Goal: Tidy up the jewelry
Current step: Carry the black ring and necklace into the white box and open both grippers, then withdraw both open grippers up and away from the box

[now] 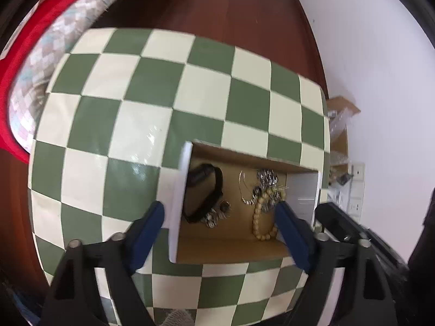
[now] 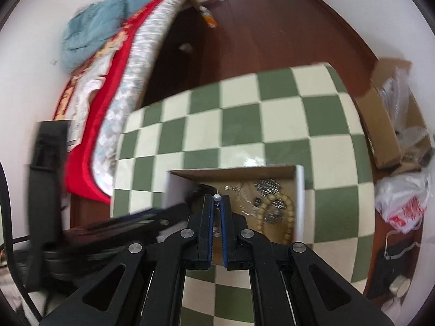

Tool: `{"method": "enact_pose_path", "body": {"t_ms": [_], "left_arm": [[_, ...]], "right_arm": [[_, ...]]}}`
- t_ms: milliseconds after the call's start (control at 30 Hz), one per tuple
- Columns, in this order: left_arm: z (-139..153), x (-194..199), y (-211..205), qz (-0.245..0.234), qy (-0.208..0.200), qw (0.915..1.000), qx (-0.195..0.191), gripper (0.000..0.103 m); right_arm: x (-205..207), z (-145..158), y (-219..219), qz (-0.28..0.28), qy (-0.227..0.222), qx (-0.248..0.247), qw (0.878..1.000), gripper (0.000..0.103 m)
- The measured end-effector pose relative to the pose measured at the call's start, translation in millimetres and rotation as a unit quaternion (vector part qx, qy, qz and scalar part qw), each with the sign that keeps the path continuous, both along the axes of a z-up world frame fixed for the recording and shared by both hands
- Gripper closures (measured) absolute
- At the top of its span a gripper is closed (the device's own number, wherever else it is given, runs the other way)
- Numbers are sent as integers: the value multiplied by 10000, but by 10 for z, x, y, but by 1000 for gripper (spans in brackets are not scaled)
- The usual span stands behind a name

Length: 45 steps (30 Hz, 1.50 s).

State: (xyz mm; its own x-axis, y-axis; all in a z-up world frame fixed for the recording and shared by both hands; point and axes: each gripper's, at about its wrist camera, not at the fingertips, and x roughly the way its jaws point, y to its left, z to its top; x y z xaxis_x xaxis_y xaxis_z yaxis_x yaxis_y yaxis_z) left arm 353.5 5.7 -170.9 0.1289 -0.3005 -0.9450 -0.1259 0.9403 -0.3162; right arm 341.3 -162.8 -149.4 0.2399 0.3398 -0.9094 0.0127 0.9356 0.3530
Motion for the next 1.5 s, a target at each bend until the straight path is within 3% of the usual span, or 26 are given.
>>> {"method": "enact_pose_path", "body": {"t_ms": [67,133,167,267,367,533,833,1033,1500], "left_arm": [[16,20,35,8,-40,10000,64,20],[72,6,60,-7,-199,9992,352,15],[105,-14,57,-51,-312,9977,599,8],[177,-91,58,-109,-690,9879,1381,6],[209,-206,102,-99,-982,9772,1881,3],[202,-457,180,48,-1392,9642,2258,1],[265,-992,139,-31,-1595,9629,2179,1],[534,-1458,113,10,-1916,9608,2005,1],[1414,-2473,41,-56,-2797,9433,1785,1]], "right_arm": [[-23,-27,-62,-75,10,-152,9999,53],[-52,-61,-97,-59,47,-328,9994,35],[-74,-72,-102,-36,35,-408,9992,28],[-143,-88,-85,35,-3,-844,9964,15],[-248,-104,-54,93,-62,-1277,9917,1],[-478,-148,-23,106,-190,-1965,9803,0],[-980,5,-120,-145,-473,-2070,9771,0],[-1420,364,-180,-273,-872,-2131,9727,0],[-2496,1393,-123,-428,-1931,-2134,9567,0]]}}
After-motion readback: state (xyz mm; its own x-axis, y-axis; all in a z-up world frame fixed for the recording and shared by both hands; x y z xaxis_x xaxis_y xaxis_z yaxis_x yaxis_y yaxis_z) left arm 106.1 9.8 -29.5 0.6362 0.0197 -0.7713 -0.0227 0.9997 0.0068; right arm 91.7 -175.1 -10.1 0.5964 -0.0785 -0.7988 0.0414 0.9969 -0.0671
